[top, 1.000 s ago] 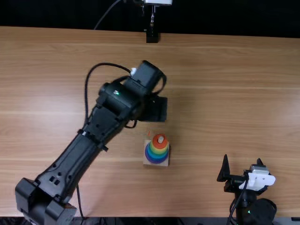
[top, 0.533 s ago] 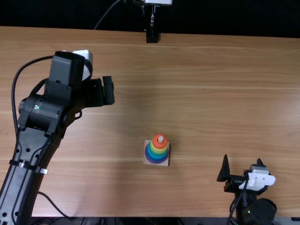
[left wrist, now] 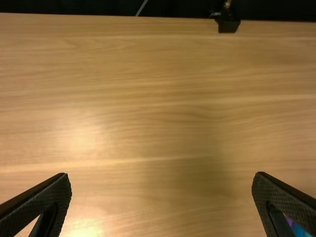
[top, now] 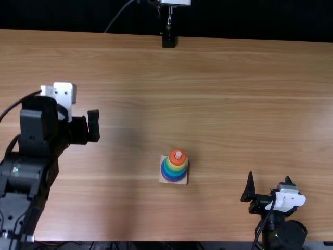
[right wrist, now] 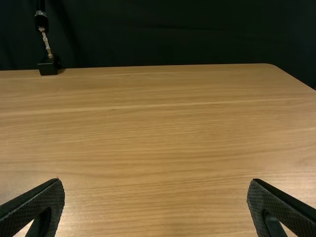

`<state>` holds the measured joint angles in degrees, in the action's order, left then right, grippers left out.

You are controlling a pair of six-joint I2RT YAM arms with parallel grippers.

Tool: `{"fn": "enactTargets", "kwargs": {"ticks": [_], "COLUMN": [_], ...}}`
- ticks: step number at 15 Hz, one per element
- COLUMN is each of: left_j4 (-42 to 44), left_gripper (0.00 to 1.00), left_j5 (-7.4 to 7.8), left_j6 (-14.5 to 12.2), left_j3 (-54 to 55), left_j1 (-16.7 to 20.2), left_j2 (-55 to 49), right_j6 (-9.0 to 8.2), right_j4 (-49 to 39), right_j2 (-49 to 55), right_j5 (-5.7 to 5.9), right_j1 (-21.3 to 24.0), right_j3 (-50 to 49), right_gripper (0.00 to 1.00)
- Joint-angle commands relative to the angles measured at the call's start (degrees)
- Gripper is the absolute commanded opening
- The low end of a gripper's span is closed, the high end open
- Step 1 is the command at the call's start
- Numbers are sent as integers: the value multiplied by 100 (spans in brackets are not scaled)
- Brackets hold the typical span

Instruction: Build the Hanoi tower: stack the rings onto the peg from bottom to top in this color order: purple, dark blue, light blue, dark green, light green, yellow, orange.

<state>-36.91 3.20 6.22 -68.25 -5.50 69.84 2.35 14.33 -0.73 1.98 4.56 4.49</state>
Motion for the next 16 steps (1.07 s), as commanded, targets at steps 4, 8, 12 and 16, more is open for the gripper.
{"fn": "enactTargets", "kwargs": {"ticks": [4, 8, 12, 16], "left_j4": [1254, 2667, 2762, 2731], "left_gripper": [100, 100, 100, 100], "left_j5": [-4, -14, -35, -120], "left_j6": [-295, -284, -284, -284], "left_j3": [1921, 3520, 4636, 5867], "left_j1": [189, 189, 233, 268], "left_j2": [-1395, -2792, -4022, -5402], "right_j6": [-3, -3, -13, -3], "right_j4": [377, 366, 377, 377], "right_j2": [73, 73, 73, 73], "right_j5": [98, 87, 87, 87], "right_j1": [54, 54, 54, 54], "right_j3": [-352, -352, -352, -352], "right_gripper": [100, 100, 100, 100]}}
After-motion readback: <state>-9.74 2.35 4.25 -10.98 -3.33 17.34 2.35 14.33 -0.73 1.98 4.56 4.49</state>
